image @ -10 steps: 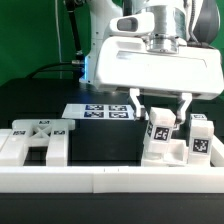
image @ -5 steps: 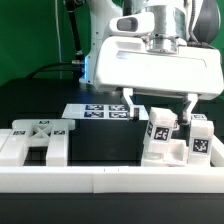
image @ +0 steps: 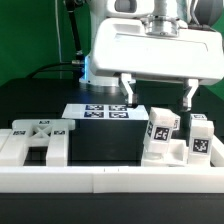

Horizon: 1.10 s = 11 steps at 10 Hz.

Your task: Assemble chair

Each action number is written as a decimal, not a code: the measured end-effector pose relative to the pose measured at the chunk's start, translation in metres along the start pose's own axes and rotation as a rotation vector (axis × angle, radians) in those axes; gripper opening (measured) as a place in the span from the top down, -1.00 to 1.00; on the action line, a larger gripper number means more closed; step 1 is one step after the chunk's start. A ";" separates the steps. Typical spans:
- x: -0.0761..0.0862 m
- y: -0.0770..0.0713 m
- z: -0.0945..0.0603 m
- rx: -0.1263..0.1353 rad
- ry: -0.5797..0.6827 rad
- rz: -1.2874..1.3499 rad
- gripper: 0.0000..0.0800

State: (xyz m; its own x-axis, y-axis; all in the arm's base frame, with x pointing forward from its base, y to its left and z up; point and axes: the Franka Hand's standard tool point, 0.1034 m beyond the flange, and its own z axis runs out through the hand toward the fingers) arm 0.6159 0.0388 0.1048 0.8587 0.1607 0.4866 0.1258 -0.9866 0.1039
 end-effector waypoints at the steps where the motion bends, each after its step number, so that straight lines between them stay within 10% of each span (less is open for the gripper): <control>1: -0.001 0.000 0.001 0.000 -0.002 0.000 -0.62; 8: -0.015 -0.005 0.008 0.117 -0.501 -0.011 -0.62; 11: -0.006 -0.001 0.012 0.115 -0.525 -0.011 -0.62</control>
Offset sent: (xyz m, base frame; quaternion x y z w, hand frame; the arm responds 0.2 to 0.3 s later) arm 0.0067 -0.0185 -0.0070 0.0238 -0.1442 -0.0389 0.9885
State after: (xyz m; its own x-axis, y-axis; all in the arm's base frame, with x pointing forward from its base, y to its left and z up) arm 0.6166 0.0389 0.0912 0.9863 0.1643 -0.0166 0.1642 -0.9864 -0.0037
